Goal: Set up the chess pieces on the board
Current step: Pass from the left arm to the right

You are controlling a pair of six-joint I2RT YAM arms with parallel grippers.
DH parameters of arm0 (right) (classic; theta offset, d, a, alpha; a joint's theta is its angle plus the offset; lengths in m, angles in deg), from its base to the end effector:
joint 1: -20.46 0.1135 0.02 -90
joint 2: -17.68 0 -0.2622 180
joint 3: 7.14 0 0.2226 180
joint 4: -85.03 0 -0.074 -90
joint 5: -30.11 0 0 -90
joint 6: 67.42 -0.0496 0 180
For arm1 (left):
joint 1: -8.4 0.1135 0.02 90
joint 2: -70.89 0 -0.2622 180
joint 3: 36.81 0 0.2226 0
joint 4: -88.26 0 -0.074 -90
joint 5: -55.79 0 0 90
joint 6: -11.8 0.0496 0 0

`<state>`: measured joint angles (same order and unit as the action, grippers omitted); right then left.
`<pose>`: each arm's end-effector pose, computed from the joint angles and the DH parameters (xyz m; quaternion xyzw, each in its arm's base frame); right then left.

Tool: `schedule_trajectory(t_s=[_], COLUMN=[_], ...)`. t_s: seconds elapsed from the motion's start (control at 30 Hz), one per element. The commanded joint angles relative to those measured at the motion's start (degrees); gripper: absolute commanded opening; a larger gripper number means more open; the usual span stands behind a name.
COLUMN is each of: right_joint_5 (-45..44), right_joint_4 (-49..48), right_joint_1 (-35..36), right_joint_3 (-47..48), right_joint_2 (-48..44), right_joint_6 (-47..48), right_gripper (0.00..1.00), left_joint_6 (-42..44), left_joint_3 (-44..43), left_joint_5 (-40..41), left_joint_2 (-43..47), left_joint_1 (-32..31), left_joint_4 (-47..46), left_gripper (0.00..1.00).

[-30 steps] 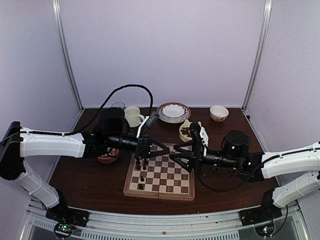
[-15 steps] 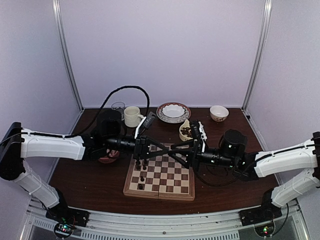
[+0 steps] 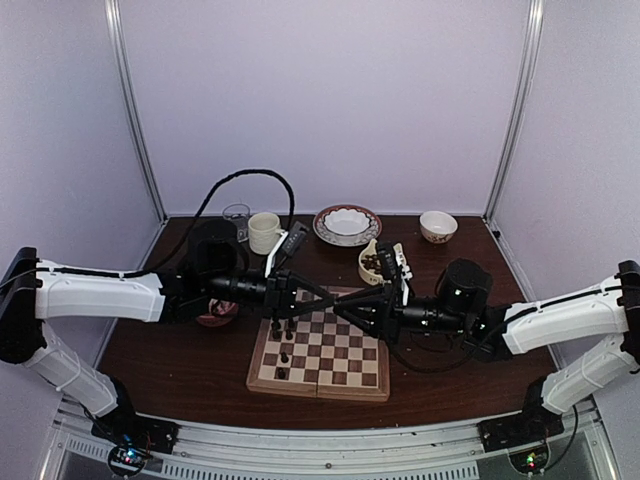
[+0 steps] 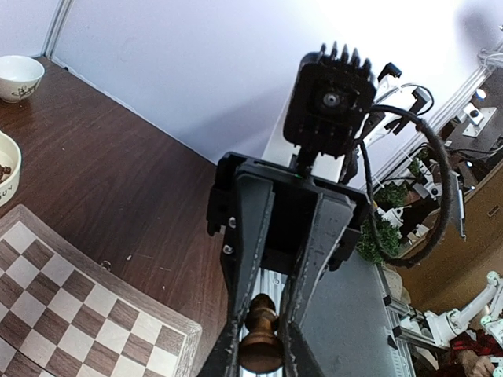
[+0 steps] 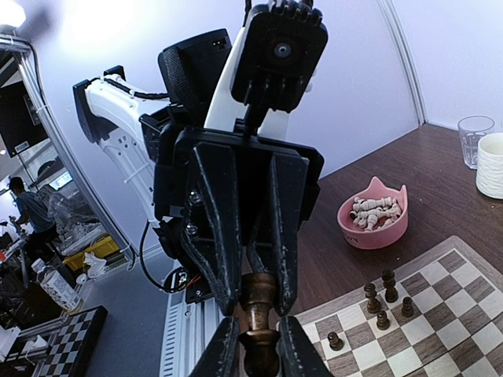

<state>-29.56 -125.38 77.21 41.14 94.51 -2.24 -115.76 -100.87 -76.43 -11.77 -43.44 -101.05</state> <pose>0.1285 0.2417 0.2662 -0.3654 0.5937 0.5908 0.4062 0.1633 -0.2618 0.2847 0.3198 0.6764 -0.6200 0.2363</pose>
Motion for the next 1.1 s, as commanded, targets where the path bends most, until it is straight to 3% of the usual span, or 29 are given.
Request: schedule_trajectory(t_s=[0.0, 0.4, 0.47, 0.53, 0.73, 0.87, 1.07], right_joint_5=[2.9, 2.4, 1.9, 0.5, -5.7, -10.9, -15.1], right_joint_4=[-3.6, -3.9, -2.8, 0.4, 20.4, 34.7, 63.5], right_joint_1=[-0.3, -0.5, -0.5, -0.6, -0.5, -0.5, -0.5], right_joint_3=[0.9, 0.2, 0.5, 1.0, 7.8, 14.0, 30.8], right_joint_2=[0.1, -0.9, -1.0, -1.5, -2.5, -0.7, 9.0], right_joint_6=[-1.1, -1.0, -0.4, 1.2, 8.0, 11.8, 17.3], right_gripper=[0.17, 0.06, 0.03, 0.01, 0.00, 0.00, 0.00], left_joint_6=[1.2, 1.8, 2.2, 3.0, 9.5, 8.3, 10.8], left_joint_3=[0.3, 0.3, 0.3, 0.2, -2.6, 1.1, 3.4], left_joint_5=[0.7, 0.8, 1.2, 2.8, 13.0, 24.0, 40.9], left_joint_2=[1.1, 1.3, 1.6, 2.2, 6.6, 11.9, 17.2], left_joint_1=[0.0, 0.0, 0.0, 0.0, 1.1, 3.6, 3.9], left_joint_4=[-2.9, -2.6, -1.9, 0.2, 15.8, 17.7, 23.5], left_gripper=[0.09, 0.12, 0.20, 0.37, 0.58, 0.77, 0.80])
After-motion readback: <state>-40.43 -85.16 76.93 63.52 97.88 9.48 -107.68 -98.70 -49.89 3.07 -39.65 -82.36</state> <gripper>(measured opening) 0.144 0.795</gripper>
